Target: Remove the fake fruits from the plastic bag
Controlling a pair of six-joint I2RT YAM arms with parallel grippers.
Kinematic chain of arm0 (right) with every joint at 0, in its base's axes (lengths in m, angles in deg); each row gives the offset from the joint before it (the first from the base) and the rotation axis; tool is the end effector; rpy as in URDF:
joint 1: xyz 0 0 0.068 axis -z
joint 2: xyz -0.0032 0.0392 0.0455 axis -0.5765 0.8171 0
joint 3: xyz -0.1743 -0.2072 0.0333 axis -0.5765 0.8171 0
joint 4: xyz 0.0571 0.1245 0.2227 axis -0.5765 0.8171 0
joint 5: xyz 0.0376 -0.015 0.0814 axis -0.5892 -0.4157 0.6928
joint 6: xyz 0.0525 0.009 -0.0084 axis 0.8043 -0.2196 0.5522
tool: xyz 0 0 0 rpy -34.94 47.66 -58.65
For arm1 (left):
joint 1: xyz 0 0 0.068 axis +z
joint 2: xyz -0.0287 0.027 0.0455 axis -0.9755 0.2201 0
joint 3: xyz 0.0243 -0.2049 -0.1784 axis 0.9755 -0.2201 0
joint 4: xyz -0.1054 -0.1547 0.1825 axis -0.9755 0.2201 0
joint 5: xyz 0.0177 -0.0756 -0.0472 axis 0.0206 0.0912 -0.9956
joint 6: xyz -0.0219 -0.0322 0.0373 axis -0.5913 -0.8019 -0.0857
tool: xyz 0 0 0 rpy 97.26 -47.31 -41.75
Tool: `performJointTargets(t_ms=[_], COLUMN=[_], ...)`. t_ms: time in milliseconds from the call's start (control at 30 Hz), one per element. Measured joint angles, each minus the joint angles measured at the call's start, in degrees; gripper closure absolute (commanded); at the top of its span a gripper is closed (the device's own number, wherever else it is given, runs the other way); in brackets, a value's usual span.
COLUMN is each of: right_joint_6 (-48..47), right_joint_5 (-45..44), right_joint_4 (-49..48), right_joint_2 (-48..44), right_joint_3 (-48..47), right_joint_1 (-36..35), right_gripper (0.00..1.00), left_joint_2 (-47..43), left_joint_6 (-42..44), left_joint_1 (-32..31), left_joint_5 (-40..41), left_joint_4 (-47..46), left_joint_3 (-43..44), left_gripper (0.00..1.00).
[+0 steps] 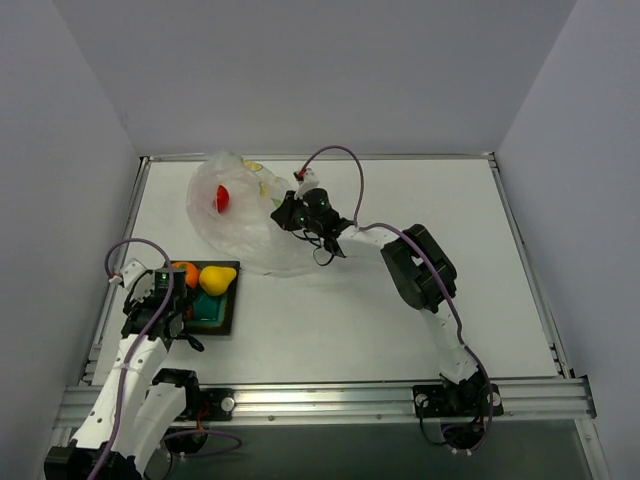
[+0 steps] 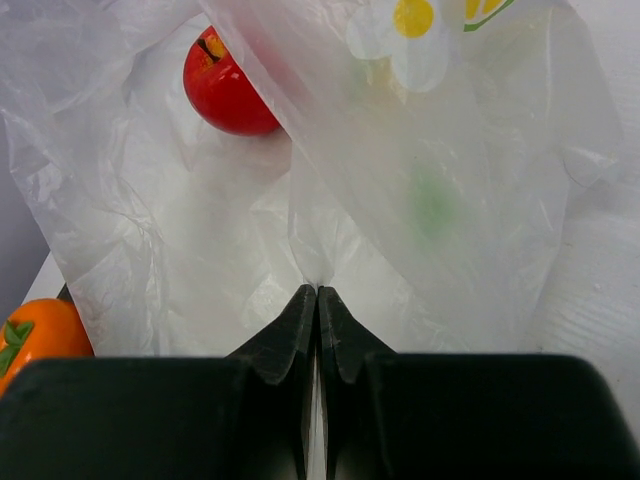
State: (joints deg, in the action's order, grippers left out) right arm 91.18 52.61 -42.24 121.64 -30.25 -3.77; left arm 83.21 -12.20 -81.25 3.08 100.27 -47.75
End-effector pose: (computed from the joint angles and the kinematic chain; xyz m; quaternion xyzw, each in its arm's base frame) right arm 0.3948 0.3293 0.1895 -0.1327 0.7127 0.4522 0.5196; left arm 0.1462 0.0059 0.2215 -0.4497 0.7864 0.0154 0.4232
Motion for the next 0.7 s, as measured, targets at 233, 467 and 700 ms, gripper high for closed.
performJointTargets(t_ms=[233, 467, 700], right_joint_6=[-0.1, -0.1, 0.0], right_joint_5=[0.8, 1.0, 1.0], right_joint_4=[-0.8, -0.9, -1.2], right_joint_2=[-0.2, -1.1, -1.8], right_joint_3=[1.8, 2.5, 2.6], right_joint_1=[0.3, 0.7, 0.7], right_gripper=[1.00, 1.00, 1.00], left_joint_2=[4.5, 6.0, -0.4], left_joint_6=[0.0, -0.1, 0.8], left_joint_1=[0.5, 0.6, 0.6], left_joint_5=[-0.2, 0.2, -0.1], left_joint_4=[-5.6, -7.6, -8.2], left_joint_3=[-3.5, -4.0, -4.1], left_gripper=[0.38, 0.06, 0.03])
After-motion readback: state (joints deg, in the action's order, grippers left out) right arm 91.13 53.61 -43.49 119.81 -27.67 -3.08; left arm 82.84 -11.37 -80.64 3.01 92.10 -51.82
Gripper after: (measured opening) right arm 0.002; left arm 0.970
